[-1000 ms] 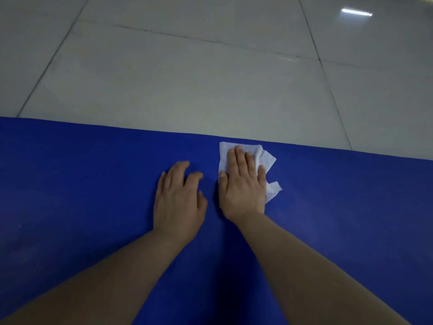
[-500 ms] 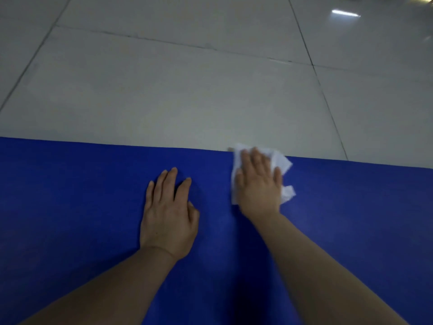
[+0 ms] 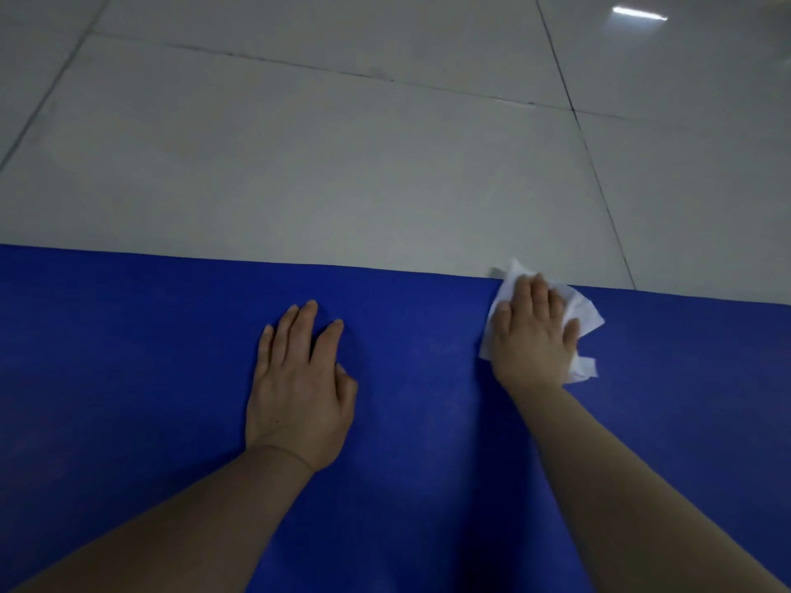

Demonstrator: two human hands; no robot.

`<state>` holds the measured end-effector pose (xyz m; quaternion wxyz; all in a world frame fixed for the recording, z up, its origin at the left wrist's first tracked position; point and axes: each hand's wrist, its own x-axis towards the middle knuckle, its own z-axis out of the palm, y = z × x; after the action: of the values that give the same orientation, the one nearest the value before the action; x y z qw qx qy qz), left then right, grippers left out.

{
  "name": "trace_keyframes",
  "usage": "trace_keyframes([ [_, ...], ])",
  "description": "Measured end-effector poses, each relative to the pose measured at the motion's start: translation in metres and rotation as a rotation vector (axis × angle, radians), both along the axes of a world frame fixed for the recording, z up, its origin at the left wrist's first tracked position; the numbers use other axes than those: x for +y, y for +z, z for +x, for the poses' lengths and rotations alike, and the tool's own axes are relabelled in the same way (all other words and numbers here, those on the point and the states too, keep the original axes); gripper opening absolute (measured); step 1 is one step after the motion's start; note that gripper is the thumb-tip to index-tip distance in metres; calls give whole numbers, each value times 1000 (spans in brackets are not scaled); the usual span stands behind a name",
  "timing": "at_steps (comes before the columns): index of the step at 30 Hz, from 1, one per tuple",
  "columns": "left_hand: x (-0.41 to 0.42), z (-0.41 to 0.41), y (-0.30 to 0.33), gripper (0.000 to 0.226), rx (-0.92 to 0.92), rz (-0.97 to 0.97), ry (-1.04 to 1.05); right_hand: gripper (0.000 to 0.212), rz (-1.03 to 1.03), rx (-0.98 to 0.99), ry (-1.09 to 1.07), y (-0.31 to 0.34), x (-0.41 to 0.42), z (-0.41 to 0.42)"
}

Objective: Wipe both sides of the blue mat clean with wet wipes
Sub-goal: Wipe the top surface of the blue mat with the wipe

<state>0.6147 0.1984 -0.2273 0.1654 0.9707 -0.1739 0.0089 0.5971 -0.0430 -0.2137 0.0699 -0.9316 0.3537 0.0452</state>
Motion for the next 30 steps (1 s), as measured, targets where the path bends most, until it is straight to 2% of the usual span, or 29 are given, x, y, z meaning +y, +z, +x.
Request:
trace_keyframes([
  [2, 0, 0, 1, 56, 3, 6, 0, 59, 4, 12, 167, 2, 23, 6],
  [4, -1, 0, 2, 56, 7, 10, 0, 74, 34, -12, 412, 2, 40, 7],
  [6, 0, 0, 2, 57, 7, 10, -3, 76, 30, -15, 472, 2, 26, 3],
  [7, -1, 0, 2, 57, 5, 9, -5, 72, 1, -22, 419, 1, 8, -1],
  [10, -1, 0, 0, 57, 1, 20, -5, 55, -6, 18, 73, 3, -37, -13],
  [12, -1, 0, 0, 57, 1, 23, -7, 55, -13, 46, 17, 4, -28, -14],
  [14, -1, 0, 0, 58, 8, 19, -7, 56, -15, 55, 194, 4, 8, -14],
  [16, -1, 0, 1, 58, 17, 14, -5, 60, 17, 15, 472, -1, 41, -22],
  [18, -2, 0, 1, 59, 21, 5, -6, 64, 8, -9, 586, -1, 40, -30],
  [20, -2, 0, 1, 58, 12, 0, -10, 65, -34, -38, 436, -1, 11, -32],
  [22, -2, 0, 1, 58, 1, -6, -8, 60, -13, 51, 199, 0, -14, -34],
  [24, -1, -1, 0, 57, -1, -12, -9, 58, -1, 73, 135, 4, -6, -30],
  [28, -2, -1, 1, 47, 7, -19, 0, 58, -25, -16, 522, -1, 63, -39],
  [30, -2, 0, 2, 50, 6, -15, 2, 58, -17, -17, 632, -2, 67, -43],
])
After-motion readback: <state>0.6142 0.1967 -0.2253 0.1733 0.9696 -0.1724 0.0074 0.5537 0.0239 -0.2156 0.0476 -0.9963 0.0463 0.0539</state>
